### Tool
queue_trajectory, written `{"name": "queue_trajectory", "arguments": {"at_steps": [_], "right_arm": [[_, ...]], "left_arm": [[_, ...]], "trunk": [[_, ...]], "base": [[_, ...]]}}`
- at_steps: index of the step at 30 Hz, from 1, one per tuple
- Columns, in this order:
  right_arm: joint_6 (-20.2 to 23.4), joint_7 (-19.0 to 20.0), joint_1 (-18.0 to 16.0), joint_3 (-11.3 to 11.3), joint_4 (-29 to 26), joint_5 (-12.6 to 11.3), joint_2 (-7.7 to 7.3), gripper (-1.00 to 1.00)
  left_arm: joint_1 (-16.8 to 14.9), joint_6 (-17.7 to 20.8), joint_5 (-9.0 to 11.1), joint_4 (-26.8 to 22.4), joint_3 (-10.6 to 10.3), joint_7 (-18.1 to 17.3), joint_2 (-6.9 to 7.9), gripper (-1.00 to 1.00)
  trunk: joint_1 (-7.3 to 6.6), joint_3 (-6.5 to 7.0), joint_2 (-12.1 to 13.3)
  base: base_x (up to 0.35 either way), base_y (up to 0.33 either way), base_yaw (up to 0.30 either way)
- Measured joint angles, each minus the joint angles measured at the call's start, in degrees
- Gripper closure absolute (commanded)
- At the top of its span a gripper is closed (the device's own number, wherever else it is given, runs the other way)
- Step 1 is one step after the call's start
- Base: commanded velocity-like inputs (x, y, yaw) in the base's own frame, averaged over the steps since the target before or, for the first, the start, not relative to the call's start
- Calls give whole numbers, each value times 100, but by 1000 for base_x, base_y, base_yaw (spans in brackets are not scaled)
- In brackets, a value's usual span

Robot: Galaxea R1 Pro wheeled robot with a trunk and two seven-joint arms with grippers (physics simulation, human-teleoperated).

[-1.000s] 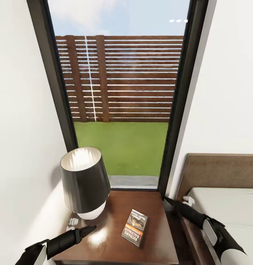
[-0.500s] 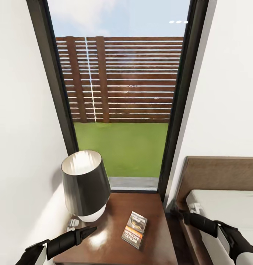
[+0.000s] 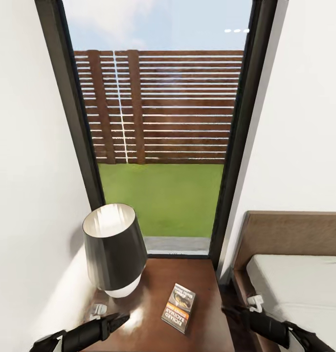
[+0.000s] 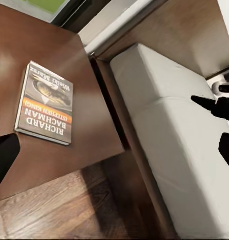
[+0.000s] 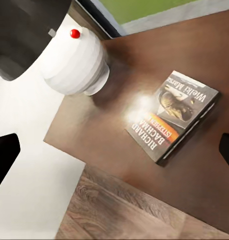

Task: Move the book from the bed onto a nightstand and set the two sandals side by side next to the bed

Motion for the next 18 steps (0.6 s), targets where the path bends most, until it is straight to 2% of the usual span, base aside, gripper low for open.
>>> {"name": "queue_trajectory", "arguments": {"at_steps": [3, 6, 9, 11, 12, 13, 15, 18], "right_arm": [[-317, 70, 61, 7, 497, 367, 1, -100], [-692, 81, 78, 5, 961, 547, 5, -100], [-1402, 89, 91, -1, 1346, 631, 15, -100], [-1982, 90, 147, 7, 1471, 656, 20, -100], [-2179, 89, 239, 15, 1503, 663, 21, -100], [-2410, 65, 559, 3, 1536, 669, 48, -100], [-2492, 46, 817, 11, 1547, 664, 70, -100], [-2527, -4, 1108, 21, 1558, 667, 88, -100]], "left_arm": [[0, -531, -151, 494, 3, 3, 15, -100], [0, -737, -181, 868, -2, 124, 28, -100], [1, -1085, -206, 1359, -3, 598, 52, -100], [2, -1472, -220, 1816, -2, 949, 59, -100], [2, -1678, -222, 2028, -4, 1062, 61, -100], [3, -2089, -258, 2464, -45, 1202, 64, -100], [4, -2287, -357, 2734, -25, 1251, 65, -100], [69, -2424, -662, 2889, -59, 1432, 60, -100]], "trunk": [[-66, 54, 120], [-132, 108, 241], [-198, 162, 361], [-242, 197, 441], [-264, 215, 482], [-286, 232, 521], [-330, 269, 602], [-396, 323, 722]], "base": [[0, 0, 0], [0, 0, 0], [0, 0, 0], [0, 0, 0], [0, 0, 0], [0, 0, 0], [0, 0, 0], [0, 0, 0]]}}
